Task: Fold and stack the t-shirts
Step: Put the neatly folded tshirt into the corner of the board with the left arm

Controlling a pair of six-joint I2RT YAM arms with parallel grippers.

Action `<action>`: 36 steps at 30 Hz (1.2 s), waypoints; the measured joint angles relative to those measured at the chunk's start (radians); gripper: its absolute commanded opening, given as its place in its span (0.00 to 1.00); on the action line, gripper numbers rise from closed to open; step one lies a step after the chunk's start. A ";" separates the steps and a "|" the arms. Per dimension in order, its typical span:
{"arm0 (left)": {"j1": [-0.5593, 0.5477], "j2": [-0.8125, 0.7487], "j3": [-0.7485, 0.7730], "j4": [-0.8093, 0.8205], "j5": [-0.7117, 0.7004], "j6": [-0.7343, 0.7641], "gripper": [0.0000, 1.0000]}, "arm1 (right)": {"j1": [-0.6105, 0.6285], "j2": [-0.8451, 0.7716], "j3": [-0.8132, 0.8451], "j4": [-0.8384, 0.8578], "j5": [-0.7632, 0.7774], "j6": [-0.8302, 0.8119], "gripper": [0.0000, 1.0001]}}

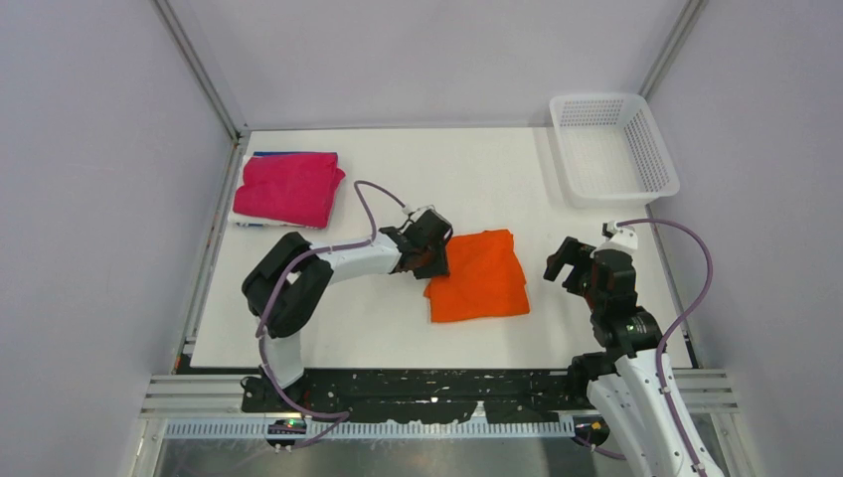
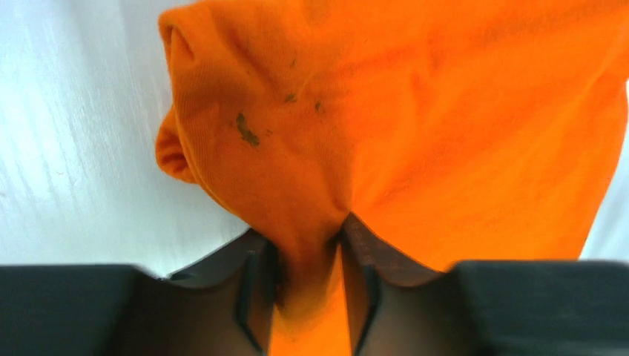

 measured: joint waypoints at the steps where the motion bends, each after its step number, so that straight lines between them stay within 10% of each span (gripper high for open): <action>1: -0.004 0.011 0.013 -0.005 -0.014 0.004 0.19 | 0.000 0.000 -0.001 0.000 0.000 0.000 0.95; 3: -0.008 0.023 0.024 -0.010 -0.034 0.010 0.00 | 0.000 0.003 -0.001 0.001 0.000 0.000 0.95; 18: 0.001 -0.037 0.117 -0.300 -0.423 0.431 0.00 | 0.000 0.011 -0.005 0.003 -0.029 -0.008 0.95; 36: 0.285 -0.105 0.144 -0.067 -0.629 1.261 0.00 | -0.005 0.071 -0.006 0.013 -0.058 -0.024 0.95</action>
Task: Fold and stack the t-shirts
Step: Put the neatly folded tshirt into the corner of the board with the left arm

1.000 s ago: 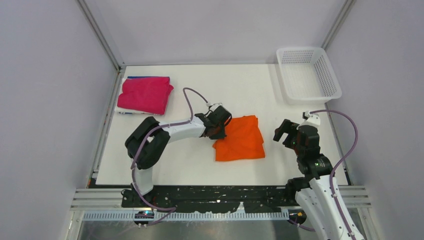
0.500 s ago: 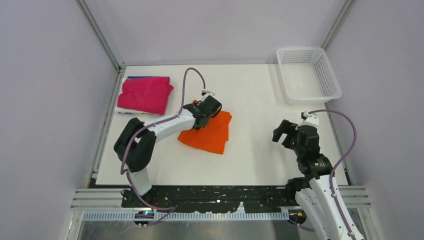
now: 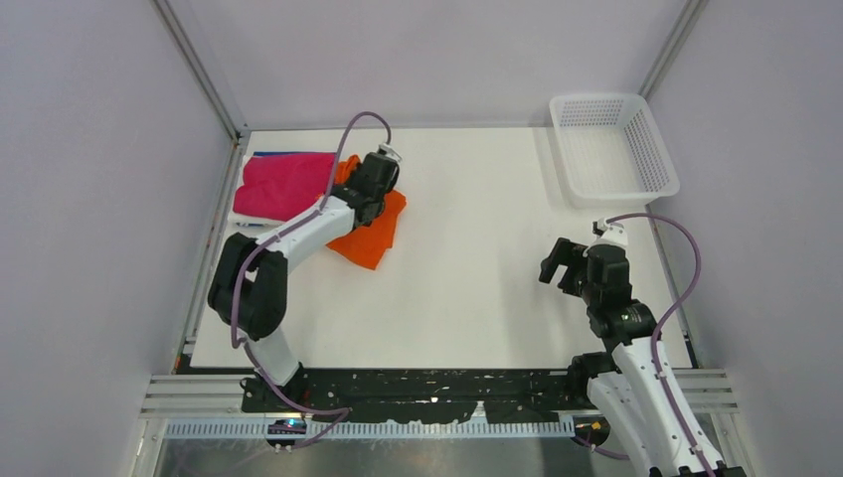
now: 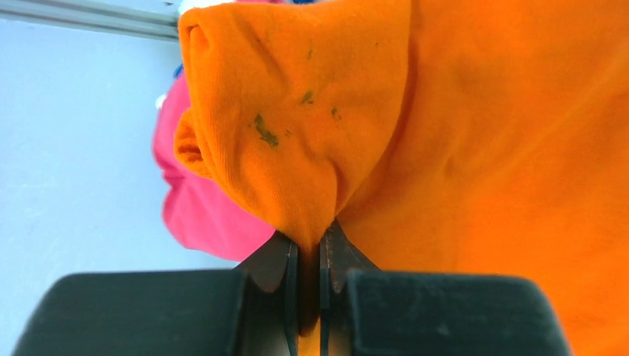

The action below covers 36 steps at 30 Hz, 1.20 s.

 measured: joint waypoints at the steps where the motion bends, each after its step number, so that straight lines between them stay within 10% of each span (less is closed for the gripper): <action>1: 0.015 -0.007 0.004 0.007 -0.001 0.022 0.00 | -0.002 0.003 0.000 0.000 -0.002 0.000 0.95; 36: 0.363 -0.037 0.348 -0.188 0.212 0.060 0.00 | -0.024 0.035 -0.002 0.006 -0.005 -0.002 0.95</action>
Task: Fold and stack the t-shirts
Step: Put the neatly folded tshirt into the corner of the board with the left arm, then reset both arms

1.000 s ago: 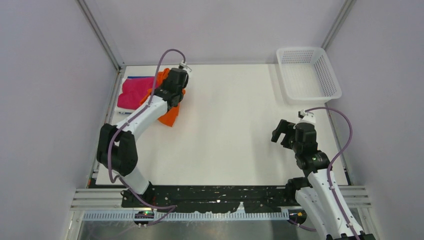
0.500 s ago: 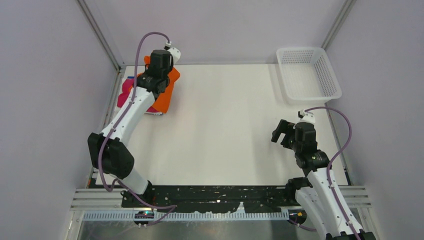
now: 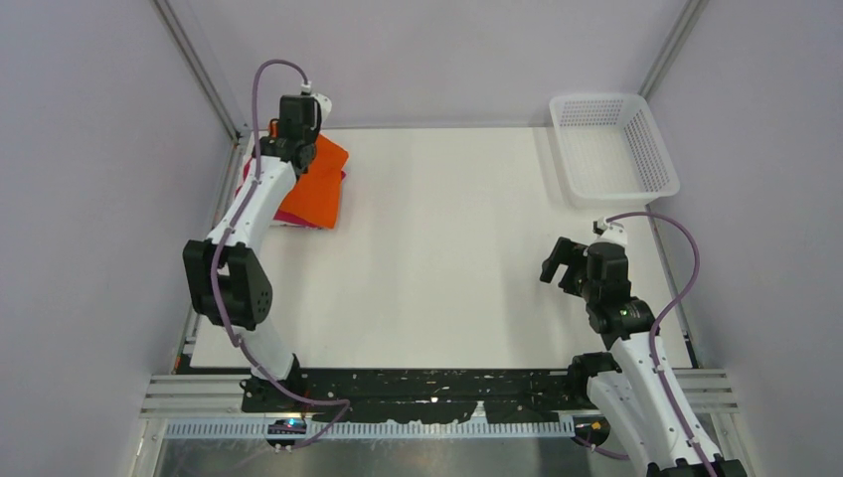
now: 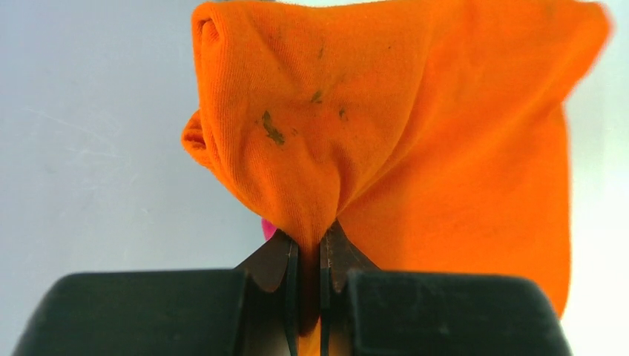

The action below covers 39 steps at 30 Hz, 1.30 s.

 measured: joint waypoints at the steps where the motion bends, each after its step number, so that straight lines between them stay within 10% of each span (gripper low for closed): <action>1: 0.017 0.026 0.006 0.000 0.009 -0.005 0.00 | -0.001 0.004 0.000 0.000 0.000 0.000 0.96; 26: 0.214 0.265 0.143 -0.032 0.051 -0.027 0.00 | -0.006 0.043 0.000 -0.005 0.061 0.000 0.95; 27: 0.218 0.267 0.145 -0.032 0.051 -0.035 0.06 | -0.006 0.045 0.000 -0.005 0.060 0.000 0.96; 29: 0.224 0.274 0.151 -0.033 0.050 -0.050 0.63 | -0.006 0.049 0.000 -0.005 0.060 0.000 0.95; 31: 0.226 0.290 0.171 -0.038 0.043 -0.061 0.91 | -0.006 0.056 0.000 -0.005 0.058 0.000 0.95; 39: 0.229 0.307 0.225 -0.019 -0.072 -0.147 1.00 | -0.006 0.069 0.000 -0.005 0.047 0.000 0.95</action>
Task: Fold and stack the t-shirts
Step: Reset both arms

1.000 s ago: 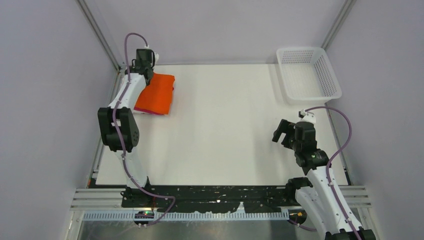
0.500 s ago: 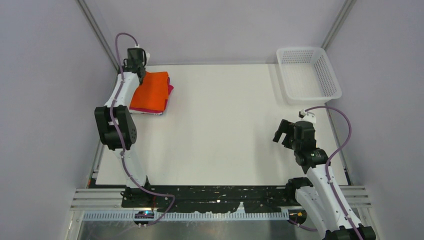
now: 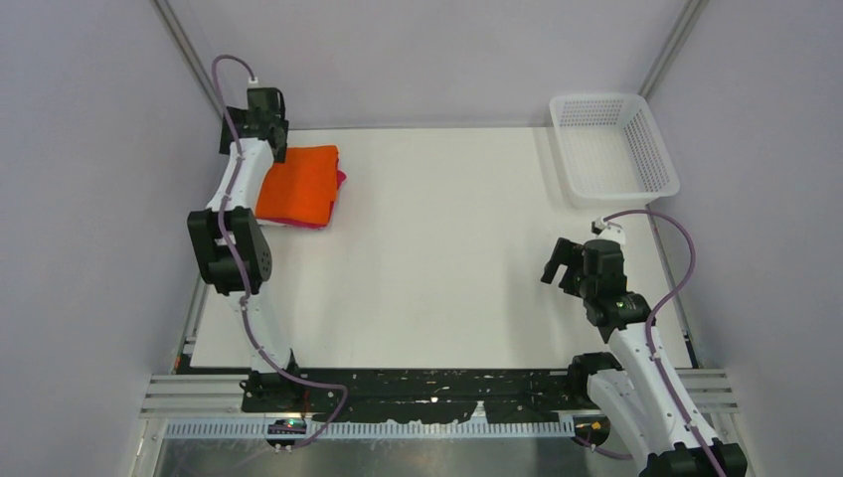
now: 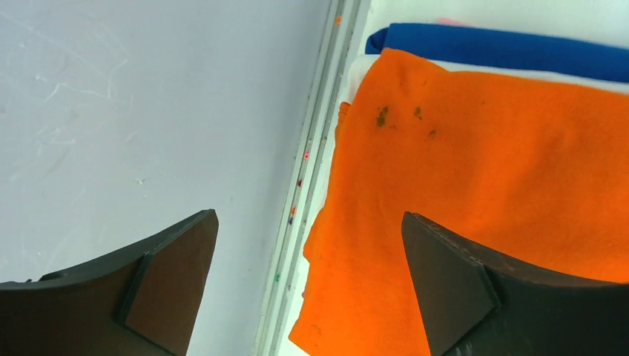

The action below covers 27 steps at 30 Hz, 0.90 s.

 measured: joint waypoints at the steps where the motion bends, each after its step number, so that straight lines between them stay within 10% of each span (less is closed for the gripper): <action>1: 0.000 -0.005 -0.001 0.003 -0.005 -0.013 1.00 | 0.000 0.002 0.000 0.000 -0.002 0.000 0.95; 14: -0.020 -0.427 -0.269 0.080 0.340 -0.387 1.00 | 0.000 -0.033 0.000 0.005 -0.037 0.000 0.95; 27: -0.439 -1.238 -1.272 0.355 0.440 -0.658 1.00 | 0.000 -0.138 -0.017 0.065 -0.138 0.000 0.95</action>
